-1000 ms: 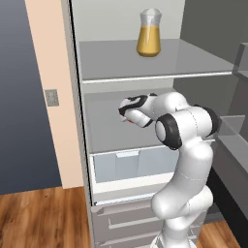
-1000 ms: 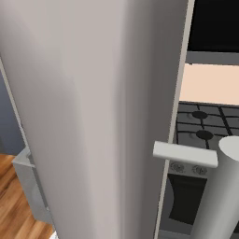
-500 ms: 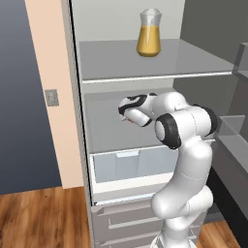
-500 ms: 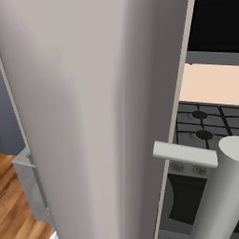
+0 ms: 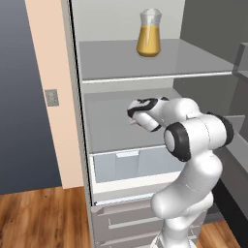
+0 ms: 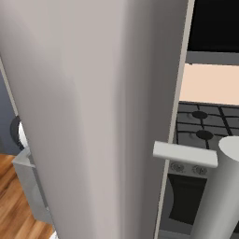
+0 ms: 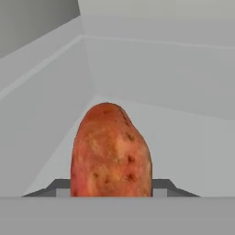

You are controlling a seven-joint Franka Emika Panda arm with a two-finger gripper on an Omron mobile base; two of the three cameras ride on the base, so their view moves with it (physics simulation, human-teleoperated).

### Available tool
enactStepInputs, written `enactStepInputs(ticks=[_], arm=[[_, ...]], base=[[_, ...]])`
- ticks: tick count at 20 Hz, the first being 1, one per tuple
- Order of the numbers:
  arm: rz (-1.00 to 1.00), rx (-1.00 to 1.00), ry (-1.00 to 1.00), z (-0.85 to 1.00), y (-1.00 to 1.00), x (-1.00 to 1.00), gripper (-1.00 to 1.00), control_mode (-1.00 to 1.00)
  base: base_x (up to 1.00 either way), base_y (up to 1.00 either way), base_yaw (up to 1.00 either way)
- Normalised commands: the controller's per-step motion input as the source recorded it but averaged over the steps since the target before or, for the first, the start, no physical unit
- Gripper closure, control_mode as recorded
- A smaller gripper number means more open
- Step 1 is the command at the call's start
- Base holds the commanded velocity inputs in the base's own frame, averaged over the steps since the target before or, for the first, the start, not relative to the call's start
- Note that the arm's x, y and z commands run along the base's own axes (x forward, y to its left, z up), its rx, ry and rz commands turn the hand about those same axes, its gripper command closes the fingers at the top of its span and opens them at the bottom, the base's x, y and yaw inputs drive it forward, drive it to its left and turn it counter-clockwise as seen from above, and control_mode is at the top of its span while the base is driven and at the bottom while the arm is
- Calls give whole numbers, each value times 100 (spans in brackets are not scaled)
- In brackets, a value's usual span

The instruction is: Pick sweet potato from the fridge and place it on the plate on the counter.

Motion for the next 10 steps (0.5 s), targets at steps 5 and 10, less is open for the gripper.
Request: enactStepInputs(ticks=[5,10], arm=[[-6,0,0,14,-38,-67,100,-100],[-6,0,0,27,-35,-100,100,-100]], base=[[0,0,0],[0,0,0]])
